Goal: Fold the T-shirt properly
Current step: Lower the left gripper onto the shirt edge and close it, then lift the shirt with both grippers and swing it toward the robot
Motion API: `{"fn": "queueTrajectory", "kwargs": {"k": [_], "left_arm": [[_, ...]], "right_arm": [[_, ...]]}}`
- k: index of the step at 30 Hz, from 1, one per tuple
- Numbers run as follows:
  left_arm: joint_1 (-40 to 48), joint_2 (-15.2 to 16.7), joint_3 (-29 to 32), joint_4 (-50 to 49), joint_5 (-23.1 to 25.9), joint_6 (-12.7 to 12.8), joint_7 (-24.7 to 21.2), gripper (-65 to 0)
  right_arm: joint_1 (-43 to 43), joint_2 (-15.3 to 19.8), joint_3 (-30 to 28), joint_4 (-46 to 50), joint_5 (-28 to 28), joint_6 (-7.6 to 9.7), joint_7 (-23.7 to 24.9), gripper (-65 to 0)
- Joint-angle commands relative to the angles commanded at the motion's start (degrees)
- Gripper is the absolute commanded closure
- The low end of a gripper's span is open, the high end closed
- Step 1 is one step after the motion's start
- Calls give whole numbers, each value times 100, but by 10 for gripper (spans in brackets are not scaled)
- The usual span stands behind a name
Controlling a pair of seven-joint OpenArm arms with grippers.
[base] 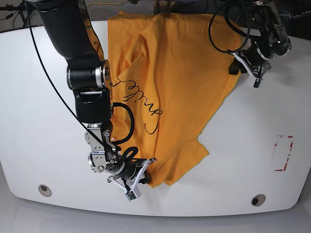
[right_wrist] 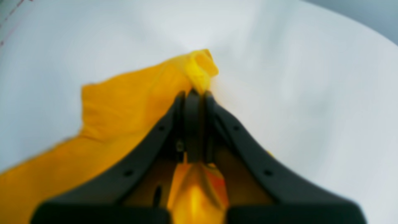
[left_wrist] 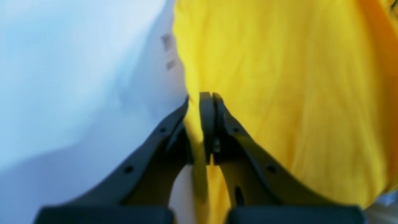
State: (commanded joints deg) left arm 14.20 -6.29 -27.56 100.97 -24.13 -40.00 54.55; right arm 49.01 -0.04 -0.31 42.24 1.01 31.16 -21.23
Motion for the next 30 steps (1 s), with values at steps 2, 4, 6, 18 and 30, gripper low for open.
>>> {"fn": "queueTrajectory", "kwargs": {"k": [2,4,6,18,30], "left_arm": [[-211,-123,-149,308,-9,0,334,0],[-448,-167,-246,413,0,0,580,0],[-712,-211,-325,431,0,0,765,0],[-2207,-967,-448,440,0,0,1407,0],[-3393,-1336,-237,448,9,0,1468,0]], "right_arm": [[-44,0,-9,237,0,0,-132,0],[-70,0,-18,378,0,0,-185,0],[-70,26,-18,501,0,0,-220,0],[44,299,-26,686,-9,9,-220,0],[290,615,-26,686,-9,26,-211,0]]}}
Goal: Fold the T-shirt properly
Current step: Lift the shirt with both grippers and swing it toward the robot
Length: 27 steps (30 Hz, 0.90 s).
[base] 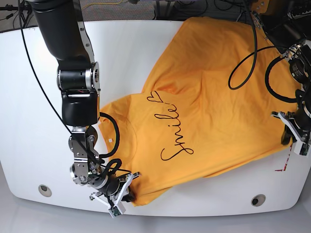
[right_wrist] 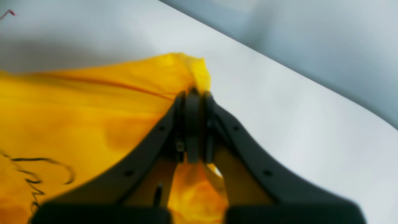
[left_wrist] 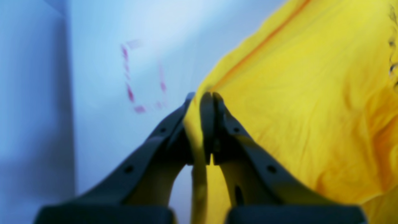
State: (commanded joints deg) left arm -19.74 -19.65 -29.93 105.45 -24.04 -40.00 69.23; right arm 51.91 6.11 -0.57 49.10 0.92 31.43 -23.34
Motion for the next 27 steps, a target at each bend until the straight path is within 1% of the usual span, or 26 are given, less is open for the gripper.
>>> {"fn": "queueTrajectory", "kwargs": {"k": [4,8,12,16,18,21,24,27], "left_arm": [[-431,-105,229,167,-35,0,70,0],[-941,-97,352,440,-44,127,246,0],[-1688,-114,484,510,-26,136,527,0],[-2347,-141,712,501,0,136,554,0],[-2699,-220,870,501,0,136,554,0],[-3218,-308,1169,492,0,136,554,0],[-3701,-316,1363,492,0,136,554,0],[-4123,-325,1495,475,9,136,554,0]], "right_arm": [[220,105,0,0,9,0,-9,0],[466,167,0,0,9,0,-35,0],[835,281,-9,0,9,9,-229,0],[1187,343,-9,0,9,26,-413,0],[1407,448,-9,0,9,149,-519,0],[1741,501,-9,0,9,308,-712,0],[2075,536,-9,9,9,369,-914,0],[2338,554,-9,9,0,387,-1011,0]]}}
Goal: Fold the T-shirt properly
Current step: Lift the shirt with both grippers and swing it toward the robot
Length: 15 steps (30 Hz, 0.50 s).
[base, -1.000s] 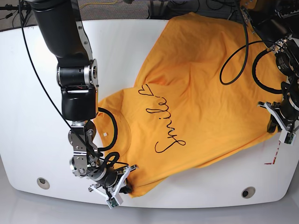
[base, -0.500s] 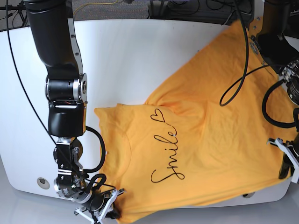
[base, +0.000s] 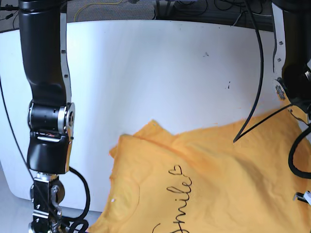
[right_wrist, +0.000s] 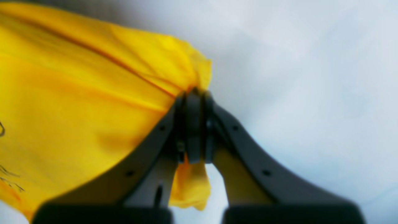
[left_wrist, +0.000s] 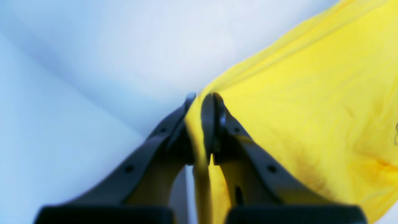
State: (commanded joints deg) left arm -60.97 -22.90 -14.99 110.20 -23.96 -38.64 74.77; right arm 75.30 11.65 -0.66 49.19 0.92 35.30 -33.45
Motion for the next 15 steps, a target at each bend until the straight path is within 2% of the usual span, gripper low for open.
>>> {"fn": "queueTrajectory", "kwargs": {"k": [6,11,15], "left_arm": [[-782,0,290,-308,0,0,0,0],[-1029,0,308,-563,0,0,0,0],[-1020,0,316,-571,-44,-9,0,0]], "right_arm": [[519,141,-176,0,0,132,-229,0],[747,273,-440,62,53,132,-440,0],[738,352,-580,492,9,132,-598,0]]}}
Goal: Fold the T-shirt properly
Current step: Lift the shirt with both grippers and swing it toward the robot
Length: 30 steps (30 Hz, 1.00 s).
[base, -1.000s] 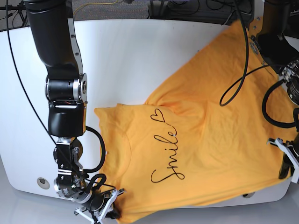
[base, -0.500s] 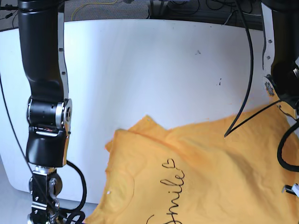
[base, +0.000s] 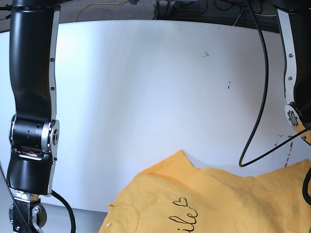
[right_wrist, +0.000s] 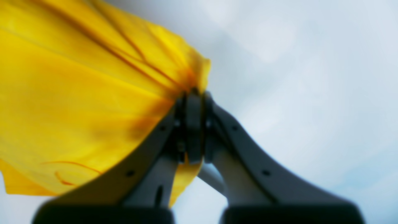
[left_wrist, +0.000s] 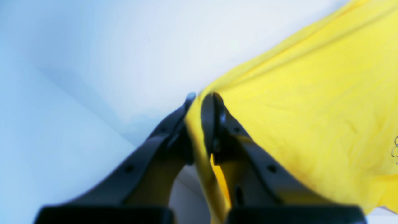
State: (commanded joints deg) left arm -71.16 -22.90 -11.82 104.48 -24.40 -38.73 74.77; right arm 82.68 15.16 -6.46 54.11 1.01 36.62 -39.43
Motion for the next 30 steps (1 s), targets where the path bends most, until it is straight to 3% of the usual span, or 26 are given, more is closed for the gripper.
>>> {"fn": "queueTrajectory", "kwargs": {"k": [7,13,30], "left_arm": [[237,0,-18,0,9,-9,0,0],[791,0,-35,246,-9,-26,0,0],[2629,18,-413,642,-26,-127,9,0]], "right_arm": [[-53,158,-185,501,9,18,-281,-2],[-404,308,-176,1037,9,211,-659,-2],[-2207,782,-123,3411,-9,211,-1705,-2]]}}
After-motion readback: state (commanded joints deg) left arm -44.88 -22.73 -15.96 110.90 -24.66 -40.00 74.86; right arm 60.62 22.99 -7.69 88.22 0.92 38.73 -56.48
